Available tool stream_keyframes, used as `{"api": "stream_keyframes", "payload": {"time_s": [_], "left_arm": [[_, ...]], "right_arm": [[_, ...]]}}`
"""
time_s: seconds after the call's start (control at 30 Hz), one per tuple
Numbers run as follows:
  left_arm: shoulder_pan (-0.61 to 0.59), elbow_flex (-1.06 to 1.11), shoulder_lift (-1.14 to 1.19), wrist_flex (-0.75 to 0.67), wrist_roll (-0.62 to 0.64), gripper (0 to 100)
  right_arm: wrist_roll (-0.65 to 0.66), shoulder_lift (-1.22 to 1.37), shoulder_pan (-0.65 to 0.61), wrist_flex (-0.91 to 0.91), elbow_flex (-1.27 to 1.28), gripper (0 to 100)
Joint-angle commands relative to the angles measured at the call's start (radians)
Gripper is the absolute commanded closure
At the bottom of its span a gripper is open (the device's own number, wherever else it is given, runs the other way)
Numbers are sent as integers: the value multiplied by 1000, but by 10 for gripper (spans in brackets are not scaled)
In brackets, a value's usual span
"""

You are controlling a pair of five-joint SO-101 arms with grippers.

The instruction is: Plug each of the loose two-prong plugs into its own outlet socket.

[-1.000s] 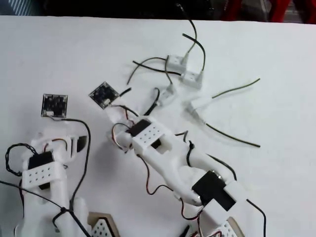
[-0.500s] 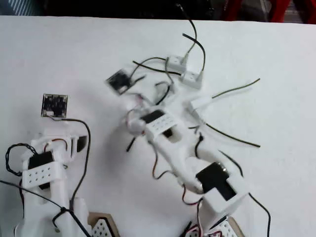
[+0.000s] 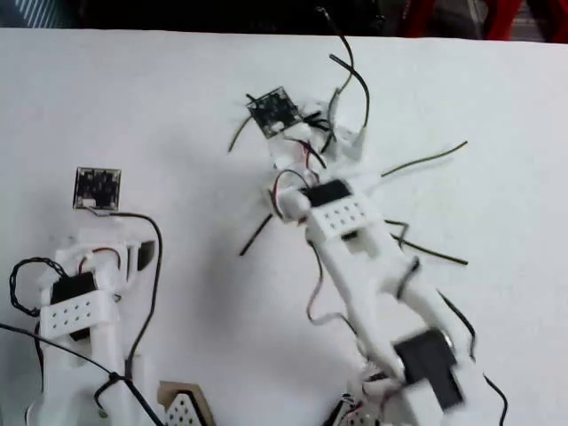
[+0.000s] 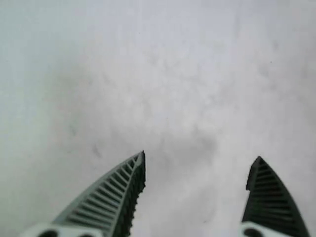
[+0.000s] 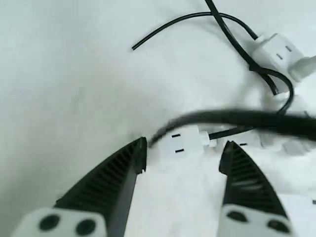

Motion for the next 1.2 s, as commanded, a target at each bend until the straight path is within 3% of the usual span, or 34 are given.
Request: {"api": "stream_keyframes", "payload": {"time_s": [0.0, 0.23, 0.47, 0.83, 1.17], "left_arm": [[12, -2, -21, -17, 6, 674], [61, 31, -28, -74, 8, 677], [67, 46, -28, -130, 8, 799], [62, 40, -42, -126, 46, 805], [67, 264, -521, -89, 86, 801]], "right_arm": [[2, -242, 4, 93, 52, 810], [5, -593, 8, 104, 350, 883], [9, -898, 59, 104, 638, 882], [5, -1259, 62, 102, 899, 882], [8, -1554, 64, 108, 1074, 885]]}}
